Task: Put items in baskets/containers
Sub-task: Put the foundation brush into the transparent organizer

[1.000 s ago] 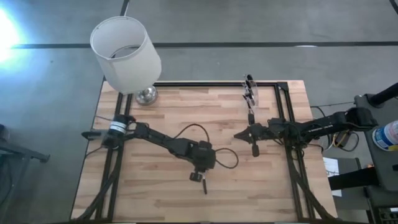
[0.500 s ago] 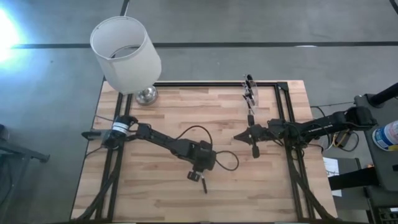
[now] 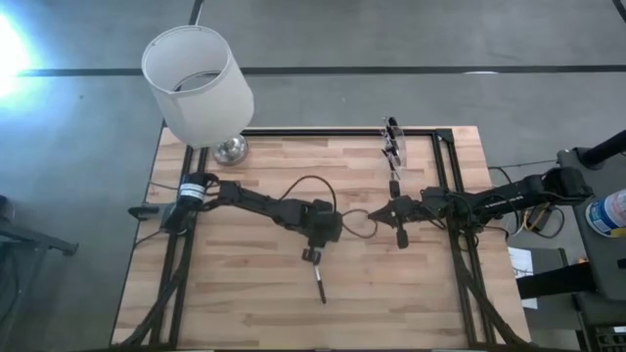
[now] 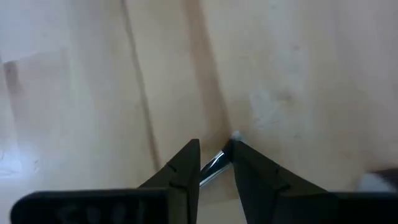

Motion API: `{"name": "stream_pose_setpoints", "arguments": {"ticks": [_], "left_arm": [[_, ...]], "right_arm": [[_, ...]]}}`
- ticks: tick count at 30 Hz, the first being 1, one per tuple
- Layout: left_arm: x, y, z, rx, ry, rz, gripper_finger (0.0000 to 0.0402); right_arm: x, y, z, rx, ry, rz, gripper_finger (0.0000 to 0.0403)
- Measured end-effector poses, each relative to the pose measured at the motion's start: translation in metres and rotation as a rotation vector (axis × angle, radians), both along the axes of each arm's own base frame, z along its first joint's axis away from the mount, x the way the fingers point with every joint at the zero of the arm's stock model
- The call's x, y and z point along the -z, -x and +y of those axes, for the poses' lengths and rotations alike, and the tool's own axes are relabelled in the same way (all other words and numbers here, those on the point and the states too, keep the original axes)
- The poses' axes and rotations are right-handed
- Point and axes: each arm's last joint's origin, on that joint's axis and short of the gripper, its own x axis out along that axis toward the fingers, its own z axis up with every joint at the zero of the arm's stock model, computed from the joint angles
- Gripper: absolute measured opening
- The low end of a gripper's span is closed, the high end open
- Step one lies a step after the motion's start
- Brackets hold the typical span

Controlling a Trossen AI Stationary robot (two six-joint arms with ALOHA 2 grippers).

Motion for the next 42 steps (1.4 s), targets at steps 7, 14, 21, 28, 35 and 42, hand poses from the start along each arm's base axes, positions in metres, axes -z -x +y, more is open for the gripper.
{"name": "stream_pose_setpoints", "arguments": {"ticks": [7,14,21,28,35,42], "left_arm": [[-0.007,0.000,-0.003,0.034,0.022,0.002,0.0090],[-0.006,0.004,-0.013,0.091,-0.068,0.040,0.0090],[-0.006,0.002,-0.013,0.123,-0.097,0.010,0.0090],[-0.007,0.000,-0.015,0.149,-0.104,-0.016,0.0090],[0.001,0.003,-0.015,0.152,-0.104,-0.015,0.0090],[0.007,0.005,-0.015,0.158,-0.107,-0.026,0.0089]], "right_arm": [[0.000,0.000,0.000,0.000,0.000,0.002,0.0009],[0.001,0.000,0.000,-0.001,0.001,0.003,0.0009],[0.001,0.000,0.000,-0.001,0.001,0.003,0.0009],[0.001,0.000,0.000,-0.001,0.001,0.003,0.0009],[0.001,0.000,0.000,-0.001,0.001,0.003,0.0009],[0.001,0.000,0.000,-0.001,0.000,-0.002,0.0009]]}}
